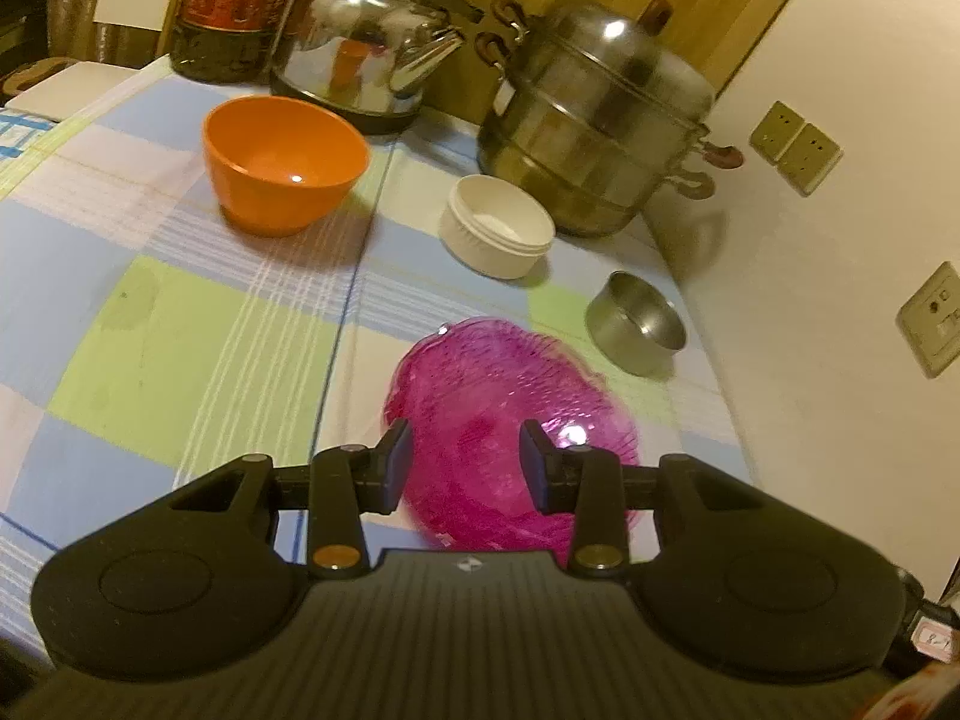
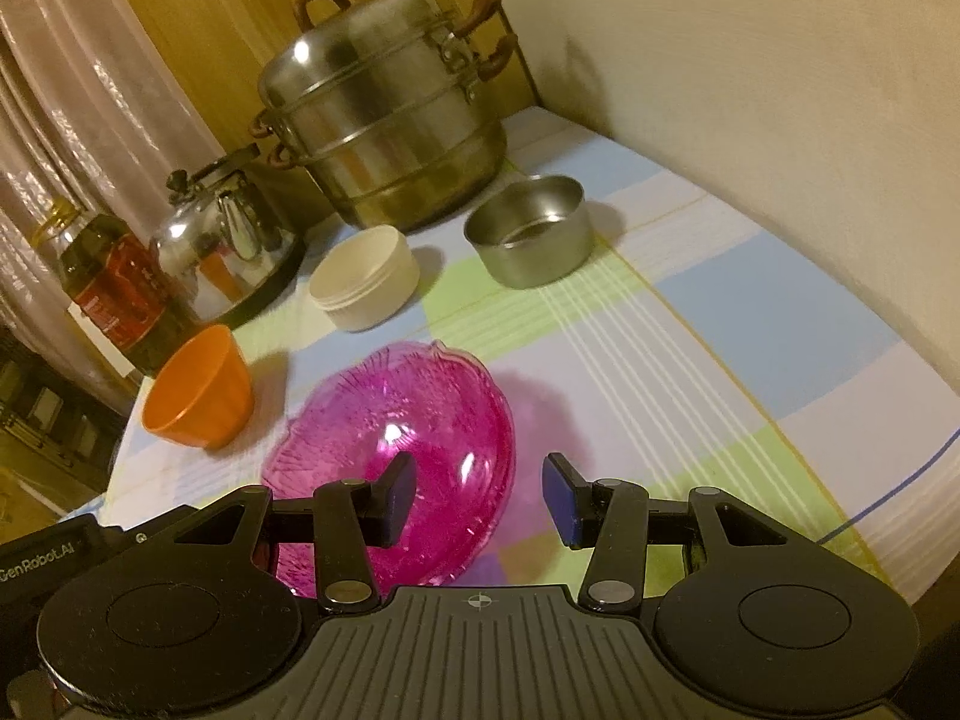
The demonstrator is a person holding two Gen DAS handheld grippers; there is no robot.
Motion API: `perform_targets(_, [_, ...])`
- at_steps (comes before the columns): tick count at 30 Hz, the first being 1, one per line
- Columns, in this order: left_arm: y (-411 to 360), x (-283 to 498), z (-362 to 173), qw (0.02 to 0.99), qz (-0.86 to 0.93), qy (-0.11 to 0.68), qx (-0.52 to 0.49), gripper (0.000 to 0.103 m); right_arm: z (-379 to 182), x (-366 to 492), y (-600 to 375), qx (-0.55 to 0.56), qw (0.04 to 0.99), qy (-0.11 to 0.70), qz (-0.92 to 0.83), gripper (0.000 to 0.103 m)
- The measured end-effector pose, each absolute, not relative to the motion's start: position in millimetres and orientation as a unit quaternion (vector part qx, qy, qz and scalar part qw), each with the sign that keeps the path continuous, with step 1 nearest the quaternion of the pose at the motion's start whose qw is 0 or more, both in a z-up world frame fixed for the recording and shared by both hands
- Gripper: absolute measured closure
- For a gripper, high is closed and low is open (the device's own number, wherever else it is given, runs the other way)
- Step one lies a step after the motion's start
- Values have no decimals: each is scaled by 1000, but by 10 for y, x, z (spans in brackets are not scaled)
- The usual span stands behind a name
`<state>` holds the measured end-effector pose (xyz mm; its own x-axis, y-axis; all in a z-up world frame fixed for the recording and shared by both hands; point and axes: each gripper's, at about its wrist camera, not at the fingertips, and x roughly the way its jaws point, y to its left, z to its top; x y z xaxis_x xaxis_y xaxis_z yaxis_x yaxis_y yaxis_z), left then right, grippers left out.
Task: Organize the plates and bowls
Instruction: 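Withdraw both grippers from the stack toward the white bowls and steel cup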
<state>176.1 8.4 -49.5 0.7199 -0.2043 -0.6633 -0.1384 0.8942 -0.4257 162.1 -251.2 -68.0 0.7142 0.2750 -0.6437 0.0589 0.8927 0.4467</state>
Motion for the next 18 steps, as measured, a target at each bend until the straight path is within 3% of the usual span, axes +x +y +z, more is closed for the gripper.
perform_targets(10, [33, 1974, -212, 905, -37, 367, -212, 64, -383, 1749, -2495, 208, 906, 361, 73, 56])
perform_targets(18, [20, 2270, -136, 910, -37, 364, -193, 52, -244, 2001, -2507, 202, 910, 351, 87, 56])
